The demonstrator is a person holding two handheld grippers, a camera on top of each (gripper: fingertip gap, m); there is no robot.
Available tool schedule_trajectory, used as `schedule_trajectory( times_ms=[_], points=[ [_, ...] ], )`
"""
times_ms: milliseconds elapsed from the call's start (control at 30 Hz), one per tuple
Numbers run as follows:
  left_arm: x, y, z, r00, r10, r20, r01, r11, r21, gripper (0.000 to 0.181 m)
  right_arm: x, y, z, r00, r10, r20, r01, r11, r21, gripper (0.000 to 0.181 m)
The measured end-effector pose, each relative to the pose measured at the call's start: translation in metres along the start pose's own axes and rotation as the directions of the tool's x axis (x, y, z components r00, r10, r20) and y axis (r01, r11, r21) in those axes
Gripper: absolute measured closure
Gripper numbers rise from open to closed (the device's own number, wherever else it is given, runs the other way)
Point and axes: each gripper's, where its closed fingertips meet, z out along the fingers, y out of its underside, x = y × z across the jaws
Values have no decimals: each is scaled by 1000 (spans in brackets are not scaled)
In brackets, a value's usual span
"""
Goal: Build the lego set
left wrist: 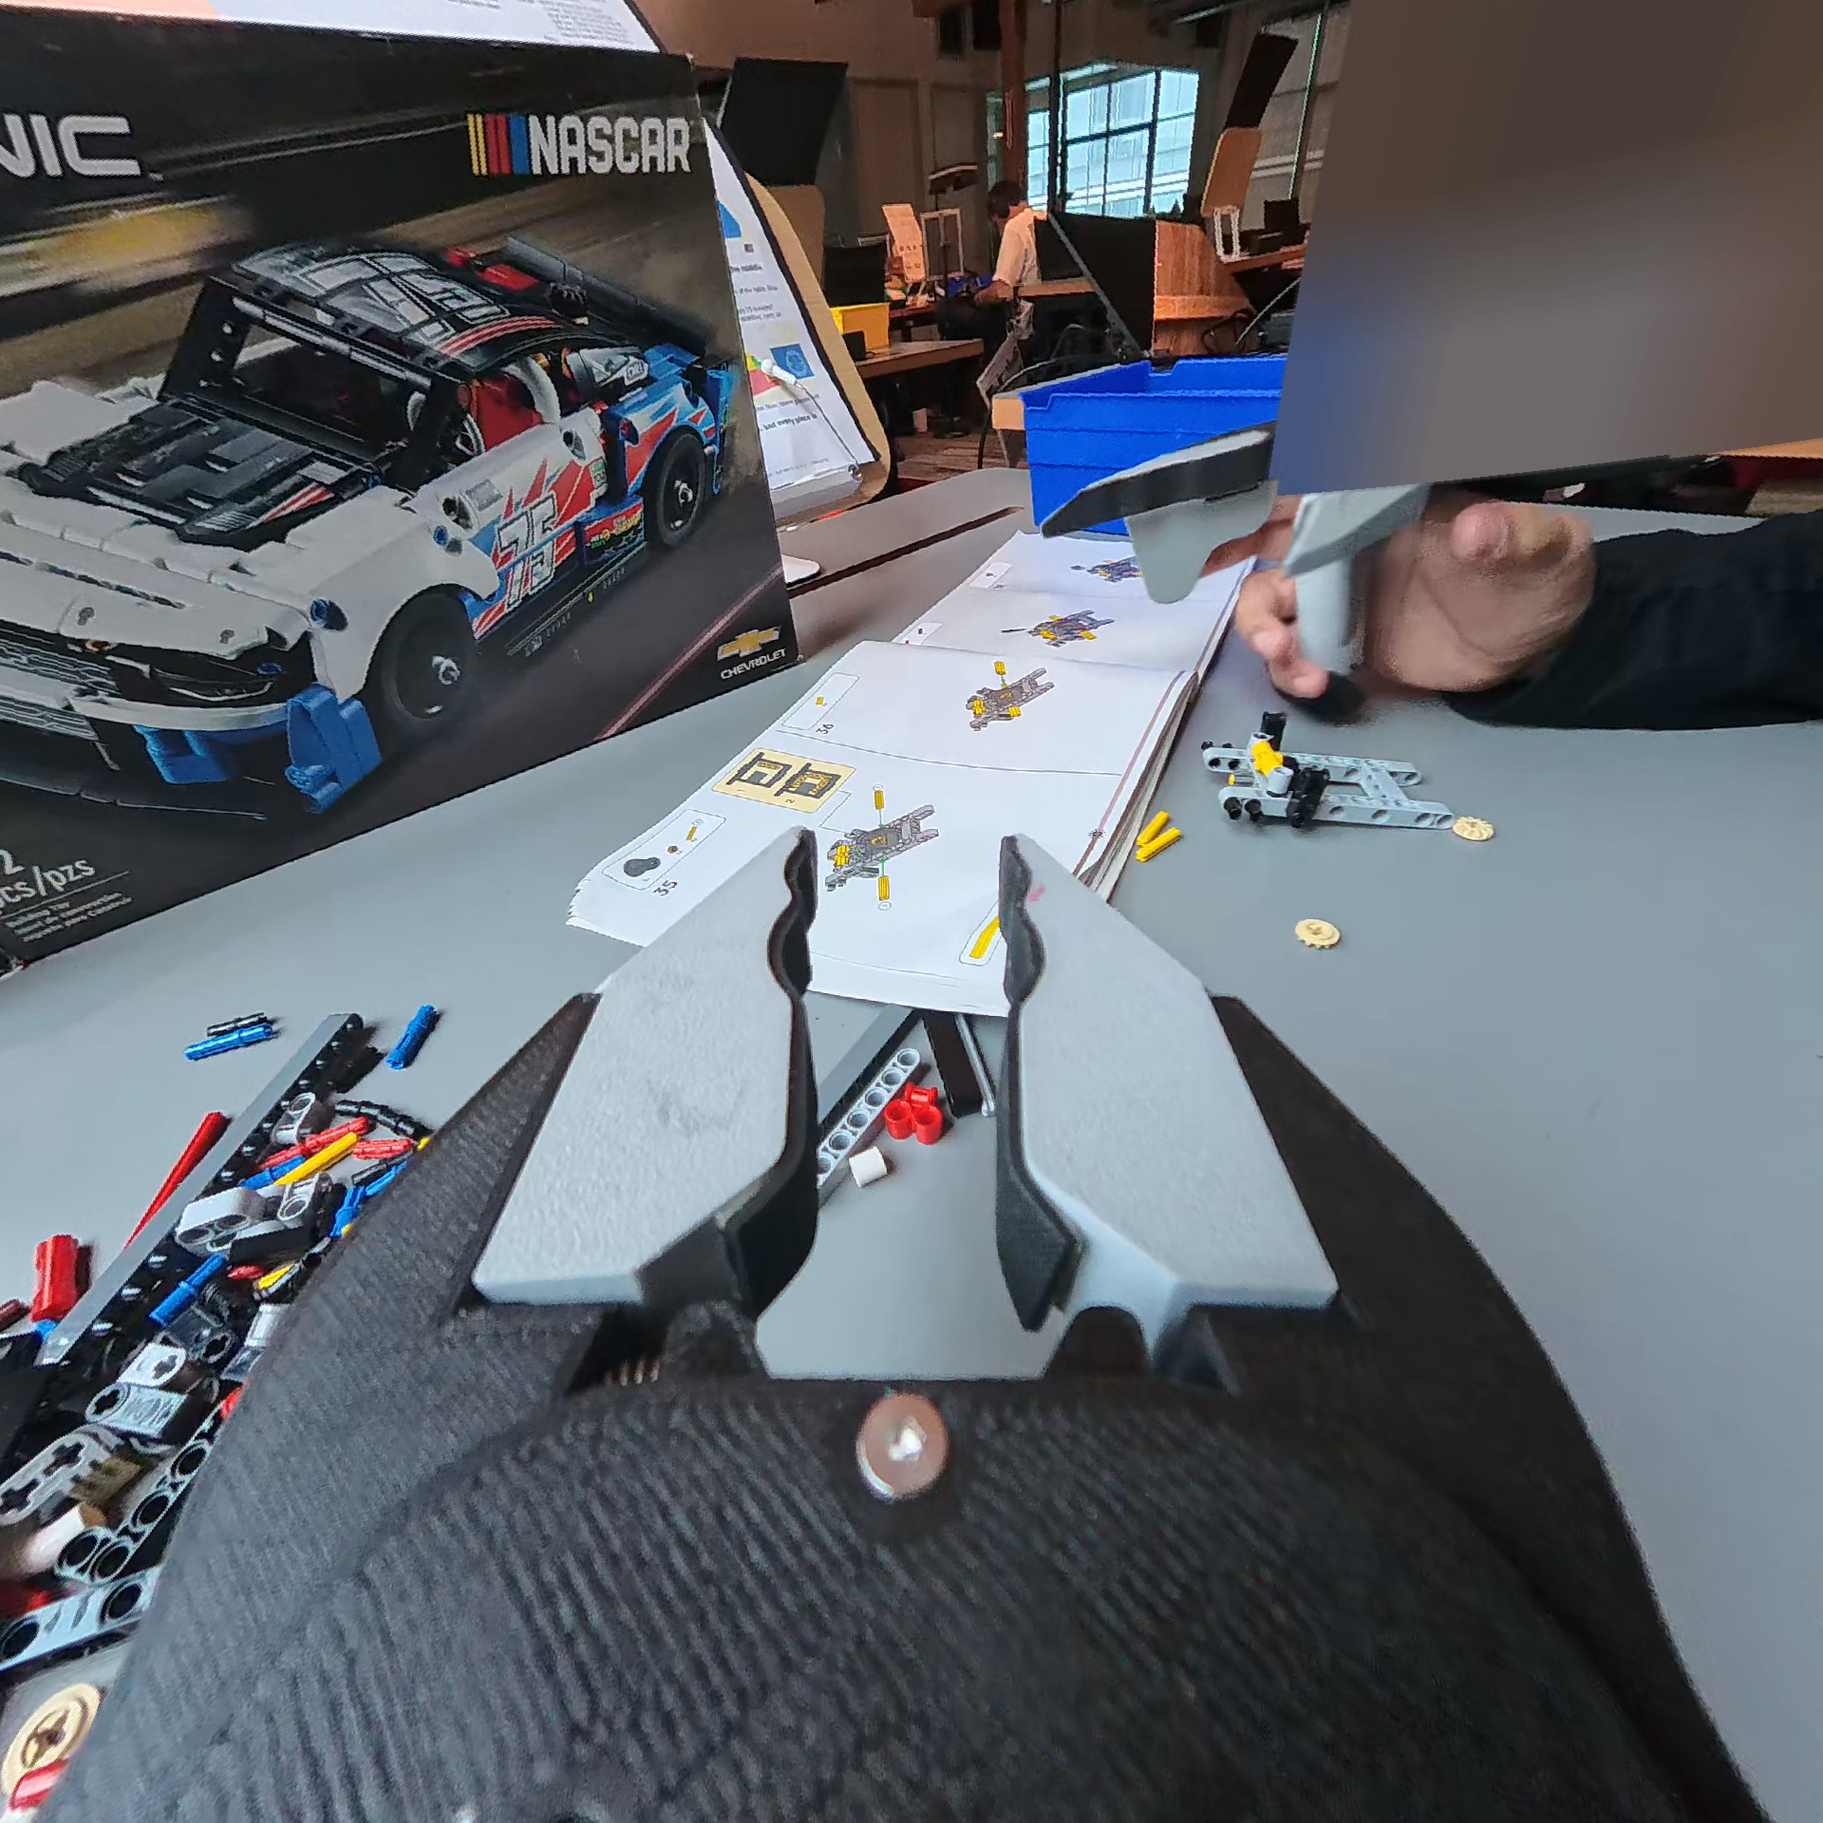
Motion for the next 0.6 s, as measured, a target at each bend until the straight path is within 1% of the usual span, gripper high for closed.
schedule_trajectory(
  times_ms=[33,133,200,267,300,333,400,467,533,567,600],
  points=[
    [0,0,0,1000,4,1,-4,1000,-2,146,-3,-2,-1,1000,-15,7,15,1000,-1,56],
    [1,1,1,1000,8,0,-8,1000,-10,146,-7,-7,-7,997,-71,15,71,997,22,62],
    [1,1,1,1000,10,-1,-10,1000,-11,146,-5,-2,-9,997,-69,15,70,997,-17,66],
    [1,2,1,1000,9,-2,-9,1000,-12,146,2,3,-11,998,-60,-12,59,997,-58,82],
    [1,2,1,1000,10,-3,-10,1000,-13,147,4,4,-11,998,-61,-16,60,996,-65,82],
    [1,2,1,1000,11,-3,-11,1000,-13,147,4,4,-11,998,-66,-15,65,996,-67,87],
    [2,2,1,1000,12,-5,-13,1000,-13,147,4,7,-11,995,-92,-24,90,992,-85,110],
    [2,2,2,1000,11,-10,-11,1000,-15,147,3,13,-9,991,-128,-28,124,984,-130,134],
    [2,2,2,1000,11,-12,-11,1000,-17,148,4,20,-6,984,-171,-38,163,972,-171,149],
    [3,2,2,1000,12,-13,-12,1000,-18,147,3,23,-6,980,-193,-36,183,965,-189,161],
    [3,2,2,1000,13,-14,-13,1000,-19,147,2,25,-5,977,-210,-33,199,958,-205,168]
  ],
)
